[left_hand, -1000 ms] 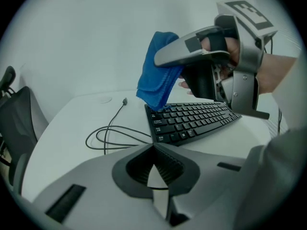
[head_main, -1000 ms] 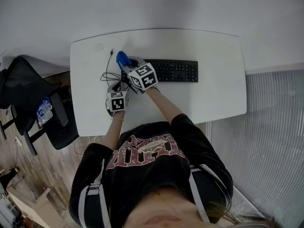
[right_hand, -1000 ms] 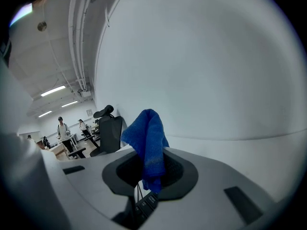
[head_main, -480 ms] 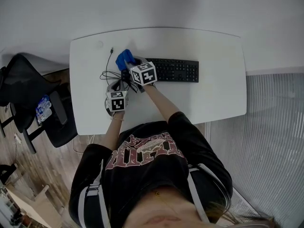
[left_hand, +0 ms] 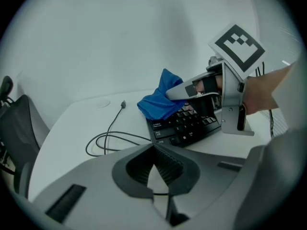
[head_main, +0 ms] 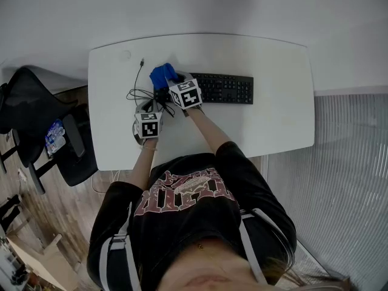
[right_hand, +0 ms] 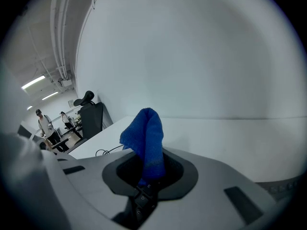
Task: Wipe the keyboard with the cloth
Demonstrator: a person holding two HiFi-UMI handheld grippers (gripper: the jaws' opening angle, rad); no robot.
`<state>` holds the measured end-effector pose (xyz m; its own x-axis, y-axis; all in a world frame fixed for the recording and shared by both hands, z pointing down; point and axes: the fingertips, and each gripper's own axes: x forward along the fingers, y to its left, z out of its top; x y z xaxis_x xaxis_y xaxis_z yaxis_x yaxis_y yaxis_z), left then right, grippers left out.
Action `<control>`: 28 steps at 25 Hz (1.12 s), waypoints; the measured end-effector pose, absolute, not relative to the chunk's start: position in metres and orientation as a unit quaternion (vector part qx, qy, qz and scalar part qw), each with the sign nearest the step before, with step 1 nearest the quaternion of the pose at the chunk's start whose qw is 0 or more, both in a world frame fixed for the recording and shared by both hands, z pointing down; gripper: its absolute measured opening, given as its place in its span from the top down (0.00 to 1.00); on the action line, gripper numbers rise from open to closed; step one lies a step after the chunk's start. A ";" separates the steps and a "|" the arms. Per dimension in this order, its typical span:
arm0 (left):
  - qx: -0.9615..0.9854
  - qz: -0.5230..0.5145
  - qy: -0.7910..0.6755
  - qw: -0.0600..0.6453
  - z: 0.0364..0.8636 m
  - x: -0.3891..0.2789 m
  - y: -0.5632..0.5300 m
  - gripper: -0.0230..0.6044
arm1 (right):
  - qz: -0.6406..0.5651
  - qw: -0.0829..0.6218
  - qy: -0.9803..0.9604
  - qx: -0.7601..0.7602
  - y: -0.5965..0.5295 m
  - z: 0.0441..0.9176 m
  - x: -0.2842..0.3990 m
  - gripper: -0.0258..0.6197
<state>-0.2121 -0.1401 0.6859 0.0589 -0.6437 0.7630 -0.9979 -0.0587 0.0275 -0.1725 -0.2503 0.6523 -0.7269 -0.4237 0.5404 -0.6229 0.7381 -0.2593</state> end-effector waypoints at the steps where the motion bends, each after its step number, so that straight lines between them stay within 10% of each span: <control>1: 0.664 0.298 -0.618 0.298 0.686 -0.212 -0.140 0.91 | 0.213 0.232 -0.903 0.291 -0.251 0.653 -0.170 0.86; 28: 0.660 0.308 -0.621 0.291 0.688 -0.210 -0.139 0.91 | 0.176 0.266 -0.885 0.340 -0.268 0.662 -0.094 0.86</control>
